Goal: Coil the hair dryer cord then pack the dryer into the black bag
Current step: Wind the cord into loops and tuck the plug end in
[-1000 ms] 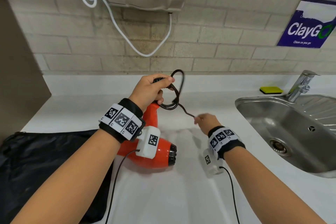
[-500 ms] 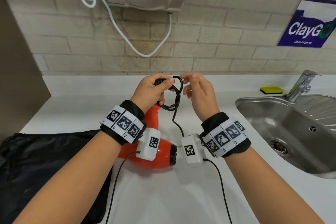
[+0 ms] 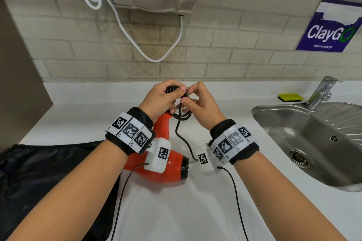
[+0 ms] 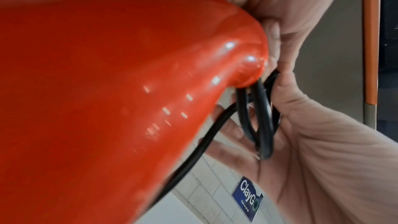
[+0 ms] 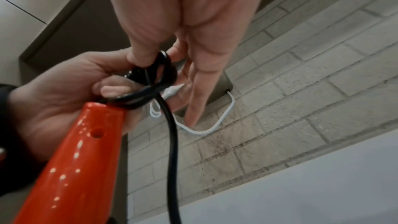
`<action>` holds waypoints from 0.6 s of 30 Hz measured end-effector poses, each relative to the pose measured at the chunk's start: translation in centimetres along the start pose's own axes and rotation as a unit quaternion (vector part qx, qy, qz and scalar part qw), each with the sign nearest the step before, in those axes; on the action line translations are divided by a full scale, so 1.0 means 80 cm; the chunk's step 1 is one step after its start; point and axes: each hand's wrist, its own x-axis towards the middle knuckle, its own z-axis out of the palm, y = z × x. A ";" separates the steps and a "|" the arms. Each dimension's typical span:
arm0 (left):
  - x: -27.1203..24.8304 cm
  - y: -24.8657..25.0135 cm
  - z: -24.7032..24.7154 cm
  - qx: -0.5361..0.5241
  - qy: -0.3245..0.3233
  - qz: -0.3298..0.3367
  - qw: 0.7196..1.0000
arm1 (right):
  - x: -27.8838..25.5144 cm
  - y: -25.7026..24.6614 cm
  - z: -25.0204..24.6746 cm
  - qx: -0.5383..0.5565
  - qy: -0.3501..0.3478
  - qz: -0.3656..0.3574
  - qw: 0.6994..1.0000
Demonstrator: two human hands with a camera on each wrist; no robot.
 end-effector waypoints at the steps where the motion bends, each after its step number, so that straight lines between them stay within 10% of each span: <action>1: 0.000 0.000 0.000 0.003 0.002 0.002 1.000 | 0.000 0.002 -0.001 -0.012 -0.007 -0.002 1.000; 6: 0.000 -0.001 0.004 0.030 0.029 0.010 0.999 | -0.005 0.013 0.008 -0.151 -0.052 -0.021 0.987; 18: -0.001 0.003 -0.010 0.012 0.023 -0.007 1.000 | -0.008 0.008 -0.011 -0.096 -0.052 0.010 0.994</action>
